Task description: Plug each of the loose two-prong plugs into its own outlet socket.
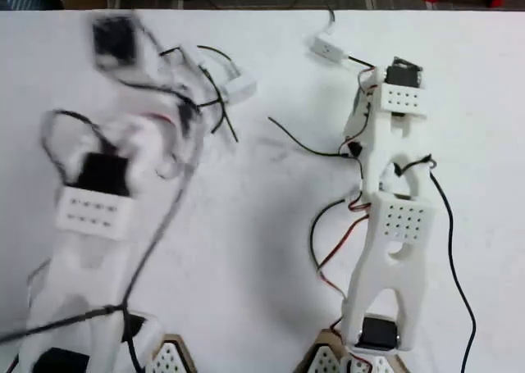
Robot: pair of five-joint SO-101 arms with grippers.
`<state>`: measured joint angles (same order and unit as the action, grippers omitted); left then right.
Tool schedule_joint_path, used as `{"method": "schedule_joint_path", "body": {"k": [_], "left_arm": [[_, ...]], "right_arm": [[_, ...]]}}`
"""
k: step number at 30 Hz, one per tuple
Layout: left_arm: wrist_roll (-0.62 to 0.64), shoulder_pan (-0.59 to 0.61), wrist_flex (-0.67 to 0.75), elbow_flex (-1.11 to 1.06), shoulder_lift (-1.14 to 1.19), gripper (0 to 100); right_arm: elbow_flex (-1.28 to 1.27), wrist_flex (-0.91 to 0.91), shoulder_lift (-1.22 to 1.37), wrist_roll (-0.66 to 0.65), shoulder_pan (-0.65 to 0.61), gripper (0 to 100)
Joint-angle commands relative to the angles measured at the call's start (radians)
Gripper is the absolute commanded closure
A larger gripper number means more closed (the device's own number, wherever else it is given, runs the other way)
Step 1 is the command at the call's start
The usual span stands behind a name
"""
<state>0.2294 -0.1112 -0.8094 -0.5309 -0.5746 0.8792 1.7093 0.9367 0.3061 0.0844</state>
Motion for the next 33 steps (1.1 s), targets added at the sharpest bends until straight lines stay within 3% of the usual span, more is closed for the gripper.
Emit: {"method": "schedule_joint_path", "body": {"k": [1, 3, 7, 12, 18, 27, 29, 32, 33], "left_arm": [[-0.018, -0.038, 0.287, -0.282, -0.050, 98], [-0.031, -0.022, 0.405, -0.385, -0.039, 98], [-0.104, 0.059, 0.503, -0.485, -0.027, 98], [-0.003, 0.077, 0.612, -0.597, -0.028, 98], [0.095, 0.130, 0.628, -0.624, -0.025, 98], [0.094, -0.001, 0.822, -0.726, -0.036, 98], [0.020, -0.015, 0.827, -0.755, -0.036, 98], [-0.221, 0.015, 0.829, -0.733, -0.036, 98], [-0.238, 0.024, 0.829, -0.721, -0.030, 98]], "right_arm": [[-0.069, -0.036, -0.010, -0.008, -0.016, 67.6], [-0.100, -0.070, -0.010, -0.008, -0.018, 67.6], [-0.123, -0.097, -0.010, -0.008, -0.021, 67.6], [-0.127, -0.105, -0.010, -0.008, -0.021, 67.6], [-0.129, -0.105, -0.010, -0.008, -0.021, 67.6], [-0.130, -0.105, -0.010, -0.008, -0.021, 67.6], [-0.130, -0.105, -0.010, -0.008, -0.021, 67.6], [-0.130, -0.108, -0.010, -0.008, -0.021, 67.6], [-0.130, -0.110, -0.010, -0.008, -0.021, 67.6]]}}
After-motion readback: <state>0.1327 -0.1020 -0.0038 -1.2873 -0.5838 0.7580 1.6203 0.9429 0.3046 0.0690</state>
